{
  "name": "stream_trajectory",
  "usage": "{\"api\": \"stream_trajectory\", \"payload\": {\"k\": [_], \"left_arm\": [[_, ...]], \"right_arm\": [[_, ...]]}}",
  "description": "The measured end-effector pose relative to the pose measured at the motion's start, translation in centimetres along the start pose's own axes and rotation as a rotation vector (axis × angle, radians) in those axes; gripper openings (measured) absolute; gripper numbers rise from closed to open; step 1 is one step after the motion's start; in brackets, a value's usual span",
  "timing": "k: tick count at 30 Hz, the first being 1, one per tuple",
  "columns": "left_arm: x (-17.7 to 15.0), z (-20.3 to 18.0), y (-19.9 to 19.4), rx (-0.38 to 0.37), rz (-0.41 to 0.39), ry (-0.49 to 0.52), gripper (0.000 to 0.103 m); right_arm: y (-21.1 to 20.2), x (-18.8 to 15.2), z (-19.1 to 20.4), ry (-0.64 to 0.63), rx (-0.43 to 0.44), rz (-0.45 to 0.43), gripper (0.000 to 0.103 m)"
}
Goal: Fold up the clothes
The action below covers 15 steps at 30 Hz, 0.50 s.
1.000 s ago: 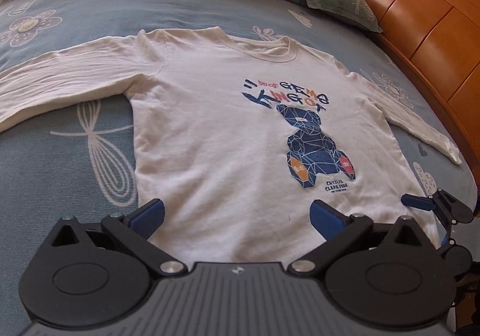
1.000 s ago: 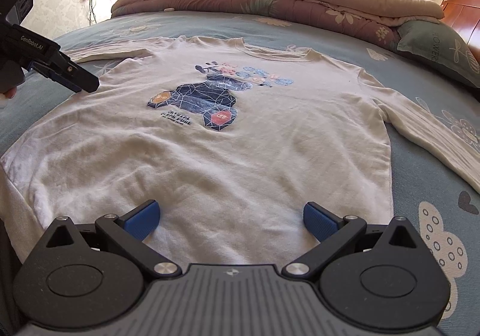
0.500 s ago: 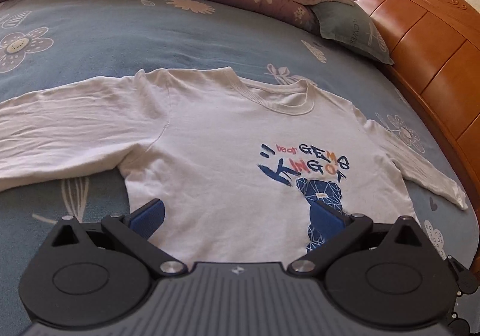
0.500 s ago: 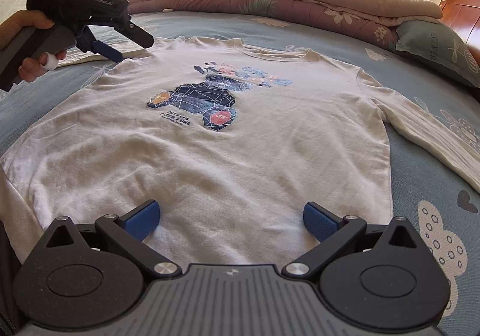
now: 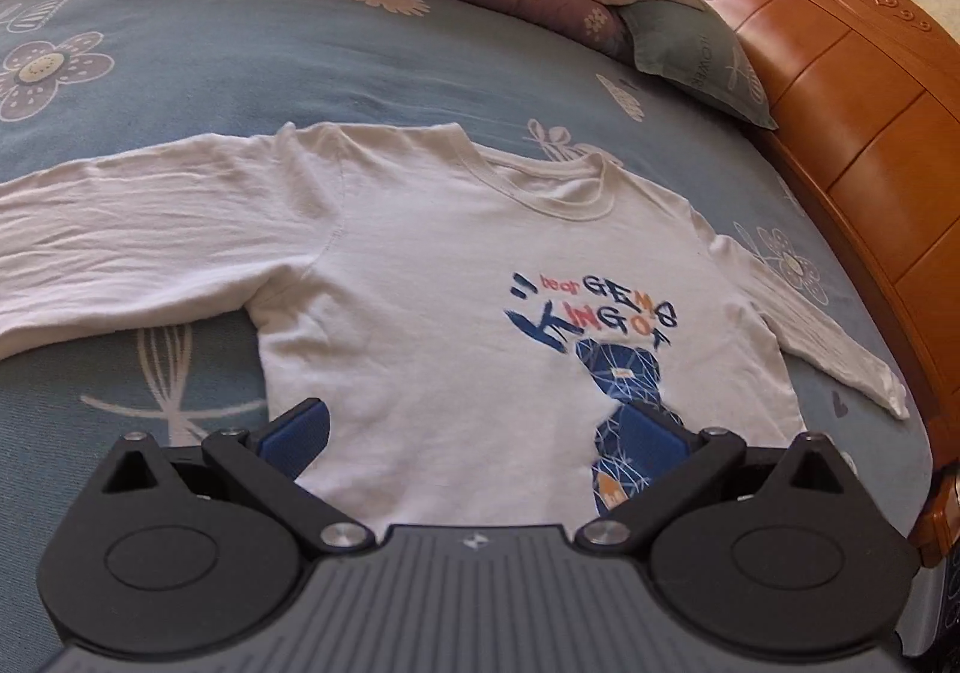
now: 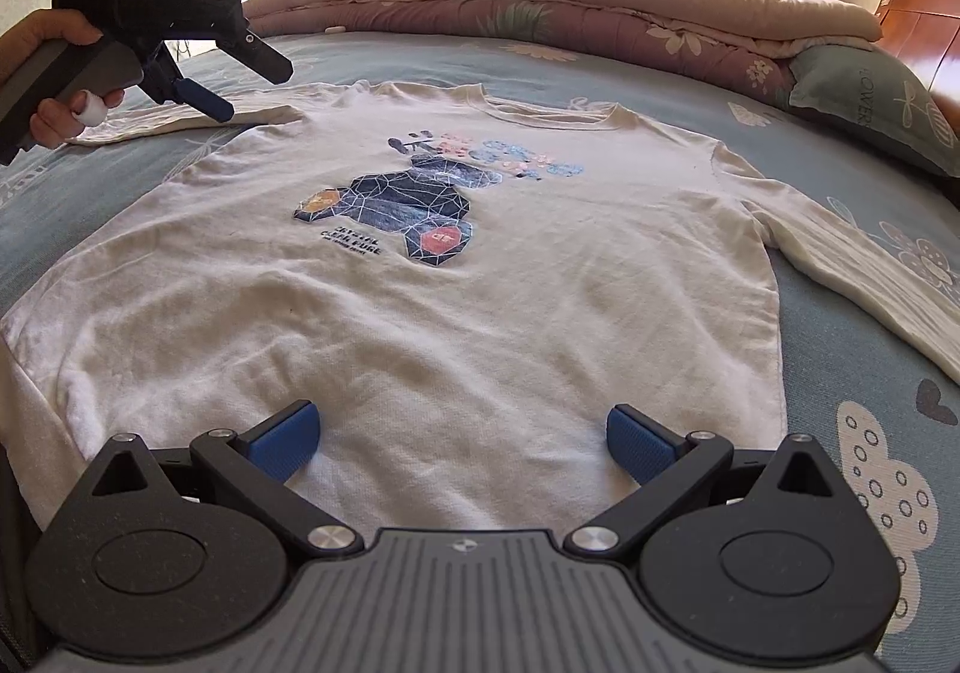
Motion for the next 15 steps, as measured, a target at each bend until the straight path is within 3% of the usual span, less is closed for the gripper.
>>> {"api": "stream_trajectory", "payload": {"k": [1, 3, 8, 12, 15], "left_arm": [[-0.6, -0.3, 0.4, -0.005, 0.015, 0.007, 0.102], [-1.5, -0.1, 1.5, 0.07, 0.033, -0.007, 0.102], [-1.1, 0.1, 0.1, 0.109, 0.019, -0.031, 0.102], [-1.6, -2.2, -3.5, 0.071, -0.014, 0.082, 0.102], [-4.0, -4.1, -5.2, 0.017, 0.01, 0.138, 0.102]], "right_arm": [[0.0, 0.0, 0.0, -0.001, 0.0, -0.002, 0.103], [-0.1, -0.1, 0.0, -0.004, 0.004, -0.012, 0.103], [-0.2, -0.1, 0.1, -0.009, 0.001, -0.017, 0.103], [-0.2, -0.3, 0.1, -0.008, 0.0, -0.033, 0.103], [-0.2, -0.3, 0.1, -0.009, -0.001, -0.04, 0.103]]}}
Point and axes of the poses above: each gripper's, at about its wrist camera, not at the fingertips, and y roughly the way its jaws point, z to its left, x to its top, the point moved 6 cm from there along y, roughly the way its jaws point, and after that the axes turned 10 degrees about x, right-handed, at the moved point
